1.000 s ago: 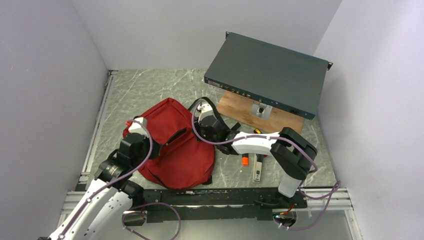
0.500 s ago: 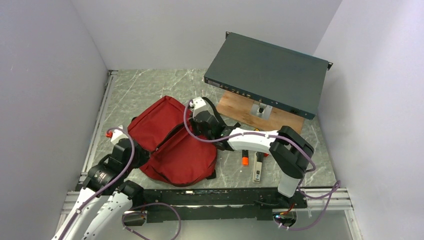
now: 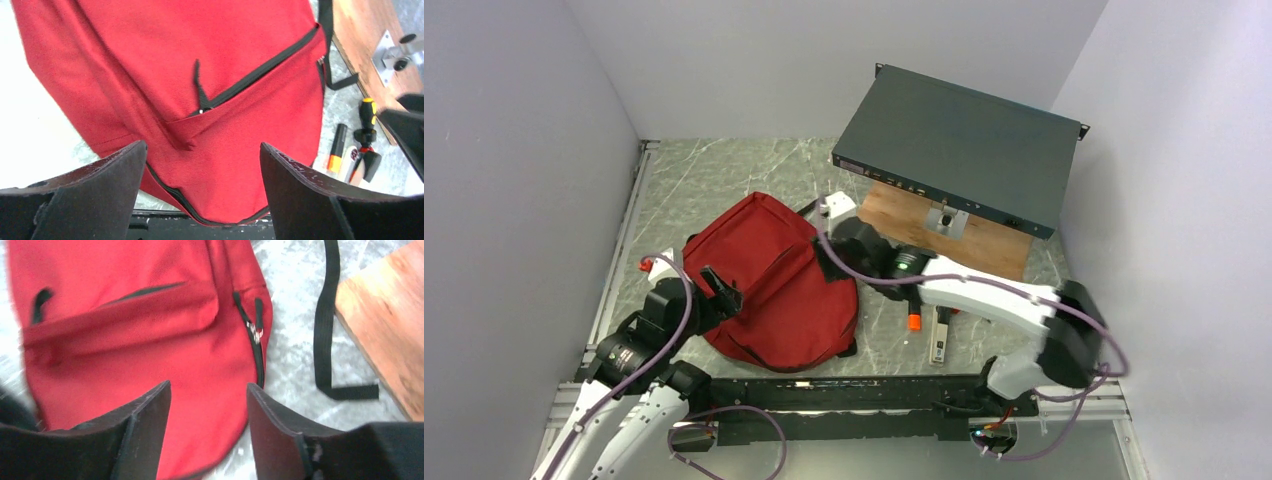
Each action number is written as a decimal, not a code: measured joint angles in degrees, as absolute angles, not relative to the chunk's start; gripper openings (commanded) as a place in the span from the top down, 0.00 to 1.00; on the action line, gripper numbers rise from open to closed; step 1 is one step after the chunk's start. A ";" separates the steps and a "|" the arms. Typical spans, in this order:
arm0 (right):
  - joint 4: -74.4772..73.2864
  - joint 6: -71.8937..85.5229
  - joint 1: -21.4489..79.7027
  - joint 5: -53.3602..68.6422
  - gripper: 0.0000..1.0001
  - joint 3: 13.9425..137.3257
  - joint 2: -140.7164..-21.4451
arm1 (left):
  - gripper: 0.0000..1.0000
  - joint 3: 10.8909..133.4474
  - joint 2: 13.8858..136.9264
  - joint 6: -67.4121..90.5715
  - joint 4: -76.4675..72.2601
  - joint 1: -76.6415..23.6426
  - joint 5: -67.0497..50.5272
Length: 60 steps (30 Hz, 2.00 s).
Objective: Pack the student bag
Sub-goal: Unzip the student bag at the center of the board, then pick up the stationery from the center of the board.
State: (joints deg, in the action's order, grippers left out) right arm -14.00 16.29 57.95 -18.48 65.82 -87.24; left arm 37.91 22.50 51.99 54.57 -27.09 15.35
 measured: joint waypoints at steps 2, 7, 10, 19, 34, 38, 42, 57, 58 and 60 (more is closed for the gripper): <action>-17.37 18.26 58.43 -17.58 0.32 62.94 -79.57 | 0.02 38.57 22.83 49.84 53.39 -27.09 13.87; -25.85 26.65 58.54 -16.91 0.28 53.45 -60.12 | 0.00 40.62 24.91 43.62 49.98 -27.09 8.88; -31.53 32.14 58.22 -18.09 0.27 47.55 -55.07 | 0.00 42.59 26.11 38.94 47.44 -27.09 4.71; -39.09 42.72 47.72 -21.63 0.38 38.96 -57.06 | 0.00 45.82 25.69 31.07 43.38 -27.09 -8.56; -25.45 44.16 42.50 -17.47 0.67 33.67 -73.38 | 0.00 51.90 23.27 26.04 46.68 -27.09 -14.90; -24.51 43.40 43.27 -17.89 0.96 33.36 -73.56 | 0.00 55.20 26.48 23.07 46.85 -27.09 -13.61; -23.53 42.19 45.47 -19.09 1.00 33.32 -73.52 | 0.00 58.00 36.99 18.68 47.07 -26.59 -8.75; -19.99 34.70 50.57 -17.74 1.00 33.08 -63.51 | 0.07 66.37 76.25 7.81 45.74 -20.51 -4.19; -19.97 34.20 50.57 -17.45 1.00 33.19 -62.87 | 0.09 66.35 76.79 7.53 45.45 -20.60 -4.14; -19.97 33.34 50.57 -16.91 1.00 33.80 -62.06 | 0.12 66.35 77.78 7.07 44.91 -20.86 -3.75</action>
